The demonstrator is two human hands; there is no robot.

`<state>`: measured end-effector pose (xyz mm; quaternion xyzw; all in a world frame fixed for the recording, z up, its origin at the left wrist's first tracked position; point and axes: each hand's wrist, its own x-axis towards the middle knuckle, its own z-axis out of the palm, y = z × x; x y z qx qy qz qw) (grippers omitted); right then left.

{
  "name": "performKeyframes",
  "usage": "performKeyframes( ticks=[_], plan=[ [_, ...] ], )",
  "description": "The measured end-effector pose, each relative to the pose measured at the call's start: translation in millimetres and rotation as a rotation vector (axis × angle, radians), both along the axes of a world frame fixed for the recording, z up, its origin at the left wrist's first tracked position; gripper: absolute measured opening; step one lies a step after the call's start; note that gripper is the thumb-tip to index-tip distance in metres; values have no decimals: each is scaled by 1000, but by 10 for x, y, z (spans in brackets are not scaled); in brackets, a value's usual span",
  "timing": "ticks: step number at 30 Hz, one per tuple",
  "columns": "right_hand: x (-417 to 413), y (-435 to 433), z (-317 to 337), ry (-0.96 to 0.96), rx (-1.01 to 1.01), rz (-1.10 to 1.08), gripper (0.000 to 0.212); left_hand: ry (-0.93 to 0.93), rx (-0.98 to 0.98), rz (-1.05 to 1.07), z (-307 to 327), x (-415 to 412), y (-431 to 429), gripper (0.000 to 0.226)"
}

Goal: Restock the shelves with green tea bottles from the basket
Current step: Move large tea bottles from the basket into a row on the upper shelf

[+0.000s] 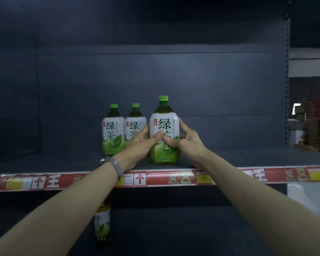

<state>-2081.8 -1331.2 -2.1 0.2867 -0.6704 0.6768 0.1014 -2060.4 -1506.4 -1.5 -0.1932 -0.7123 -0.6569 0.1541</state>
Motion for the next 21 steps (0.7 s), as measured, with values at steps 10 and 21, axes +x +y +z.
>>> performKeyframes(
  ticks=[10,21],
  plan=[
    [171,-3,-11,31,305,-332,77,-132,-79,152,-59,300,-32,49],
    [401,-90,-100,68,409,-392,52,-136,-85,121,-120,329,21,61]
  ],
)
